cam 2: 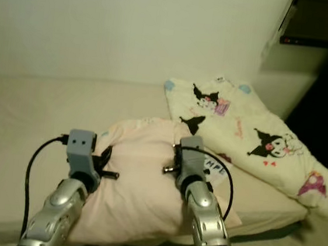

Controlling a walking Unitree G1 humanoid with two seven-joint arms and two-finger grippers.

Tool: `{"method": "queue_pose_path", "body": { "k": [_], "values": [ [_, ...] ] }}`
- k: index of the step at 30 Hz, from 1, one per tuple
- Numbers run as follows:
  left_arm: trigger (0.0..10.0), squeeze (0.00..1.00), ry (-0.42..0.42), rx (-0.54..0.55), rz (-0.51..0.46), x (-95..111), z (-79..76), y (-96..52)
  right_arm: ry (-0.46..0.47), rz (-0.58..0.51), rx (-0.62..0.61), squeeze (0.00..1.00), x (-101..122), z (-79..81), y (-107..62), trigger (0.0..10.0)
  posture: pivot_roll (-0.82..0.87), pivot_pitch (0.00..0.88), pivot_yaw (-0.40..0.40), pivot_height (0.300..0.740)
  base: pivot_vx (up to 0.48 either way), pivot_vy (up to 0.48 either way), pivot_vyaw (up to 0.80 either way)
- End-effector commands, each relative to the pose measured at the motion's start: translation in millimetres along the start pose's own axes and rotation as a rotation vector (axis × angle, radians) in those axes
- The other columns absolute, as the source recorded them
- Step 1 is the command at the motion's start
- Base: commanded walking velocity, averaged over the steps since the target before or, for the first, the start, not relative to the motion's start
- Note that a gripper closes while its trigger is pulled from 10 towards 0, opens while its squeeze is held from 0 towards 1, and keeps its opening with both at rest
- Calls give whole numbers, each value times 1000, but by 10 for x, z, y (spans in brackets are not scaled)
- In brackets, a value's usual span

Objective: Clean up the room

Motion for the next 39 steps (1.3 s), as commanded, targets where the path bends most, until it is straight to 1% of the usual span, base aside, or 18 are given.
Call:
{"method": "queue_pose_path", "body": {
  "k": [1,24,27,30,39],
  "values": [
    [10000,0,0,26,-44,98,73,5,-16,-31,-48,0,53,-106,-9,10000,-61,32,-54,740,0,480,0],
    [10000,0,11,17,-52,135,99,17,-4,-34,-48,0,45,-75,14,10000,-46,17,-46,740,0,480,0],
    [10000,0,9,19,-57,149,96,17,-4,-35,-48,0,47,-77,15,10000,-45,16,-45,740,0,296,0],
    [10000,0,27,25,-95,230,90,11,-3,-36,-50,0,43,-85,19,10000,-41,15,-43,740,0,-320,0],
    [10000,0,34,4,-102,257,62,9,6,-37,-49,0,36,-55,24,10000,-29,16,-37,740,0,-480,0]
  ]
}}
Point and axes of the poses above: a point about 5 cm out from each wrist's last joint towards the gripper, its own y axis pointing out of the wrist towards the gripper, its own x axis along the axis of the wrist's last joint, z = x × y, the point moved 4 cm from there along y, pointing out of the wrist towards the gripper, and after that the axes turned 3 degrees about y, right-handed, at the moved point
